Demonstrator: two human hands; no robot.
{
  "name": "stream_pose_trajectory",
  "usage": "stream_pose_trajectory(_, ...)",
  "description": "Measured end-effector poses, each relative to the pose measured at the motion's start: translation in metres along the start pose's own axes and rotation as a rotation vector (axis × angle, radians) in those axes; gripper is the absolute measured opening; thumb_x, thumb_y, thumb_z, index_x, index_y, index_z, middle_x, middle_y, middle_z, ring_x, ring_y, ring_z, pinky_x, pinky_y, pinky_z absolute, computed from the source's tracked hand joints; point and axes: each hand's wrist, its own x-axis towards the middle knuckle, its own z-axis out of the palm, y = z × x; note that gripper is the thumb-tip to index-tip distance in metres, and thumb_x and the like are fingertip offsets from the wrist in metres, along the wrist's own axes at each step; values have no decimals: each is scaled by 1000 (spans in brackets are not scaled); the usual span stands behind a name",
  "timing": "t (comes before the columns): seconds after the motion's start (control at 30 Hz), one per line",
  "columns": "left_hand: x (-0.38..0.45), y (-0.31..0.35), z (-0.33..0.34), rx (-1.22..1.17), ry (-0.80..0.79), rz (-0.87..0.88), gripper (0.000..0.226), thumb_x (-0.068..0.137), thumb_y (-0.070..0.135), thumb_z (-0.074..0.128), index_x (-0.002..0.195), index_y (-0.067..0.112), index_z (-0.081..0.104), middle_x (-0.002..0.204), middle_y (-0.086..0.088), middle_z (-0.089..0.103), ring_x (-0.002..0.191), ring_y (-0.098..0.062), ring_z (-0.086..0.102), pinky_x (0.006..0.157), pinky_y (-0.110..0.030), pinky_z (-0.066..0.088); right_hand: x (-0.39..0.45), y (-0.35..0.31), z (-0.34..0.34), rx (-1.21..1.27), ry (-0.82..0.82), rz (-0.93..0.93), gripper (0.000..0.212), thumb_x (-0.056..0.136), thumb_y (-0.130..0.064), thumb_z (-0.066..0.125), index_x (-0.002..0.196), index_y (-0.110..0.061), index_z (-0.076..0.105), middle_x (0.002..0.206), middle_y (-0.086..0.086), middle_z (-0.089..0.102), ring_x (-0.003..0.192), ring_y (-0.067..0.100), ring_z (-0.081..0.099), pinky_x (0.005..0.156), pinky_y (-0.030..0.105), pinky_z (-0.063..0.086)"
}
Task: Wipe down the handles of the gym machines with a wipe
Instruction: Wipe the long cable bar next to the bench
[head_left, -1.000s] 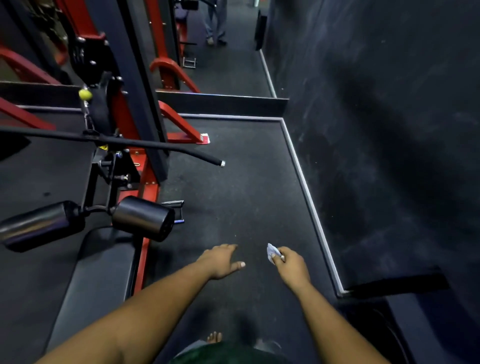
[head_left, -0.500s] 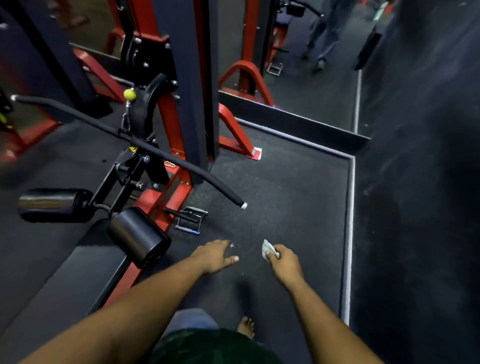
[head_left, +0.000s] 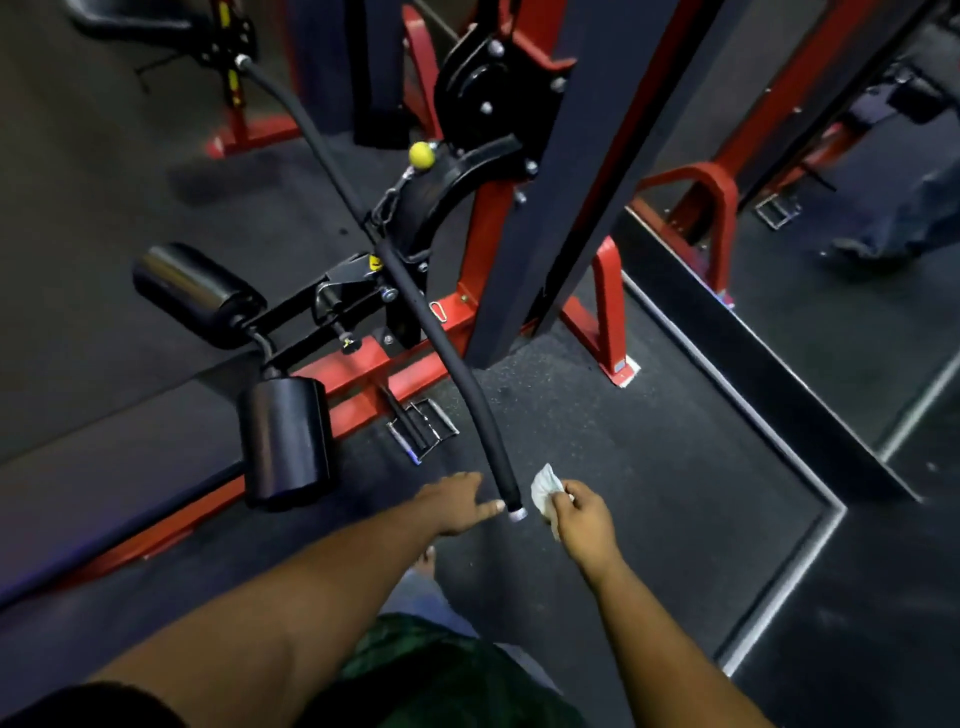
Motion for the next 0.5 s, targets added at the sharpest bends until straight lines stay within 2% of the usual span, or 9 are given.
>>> stream_pose_trajectory(0.13,21,8,-8,-99,36,-125,92,94,77,44,162,17,25,167,-10,29,150,-32,35,119,-47,34,49,-17,-11,-47,-120,-29,21,101,-19,53,86,-11,64,66,9,63,54,24,63,50,32,49)
stream_pose_trajectory(0.3,40,17,2,-257,39,-296,99,93,78,45,164,14,19,168,-13,25,151,-35,32,120,-47,33,110,-26,-19,-250,-256,-198,32,100,-31,58,73,-15,56,65,-3,58,63,16,54,59,32,41)
stream_pose_trajectory(0.37,47,24,6,-340,78,-365,100,90,80,47,163,15,22,166,-13,30,149,-35,36,118,-47,36,131,-38,-22,-317,-350,-267,28,100,-32,57,77,-15,56,69,-6,57,65,11,52,58,21,39)
stream_pose_trajectory(0.43,50,34,9,-385,141,-430,97,88,81,47,160,18,28,162,-12,38,145,-34,42,115,-48,39,154,-48,-27,-318,-453,-323,19,91,-33,54,87,-16,61,76,-6,60,70,10,54,60,13,38)
stream_pose_trajectory(0.5,47,45,13,-426,191,-481,94,88,80,47,158,20,31,159,-11,41,143,-33,44,114,-49,40,178,-53,-29,-335,-532,-363,28,86,-27,52,102,-13,69,87,1,67,81,18,61,71,23,46)
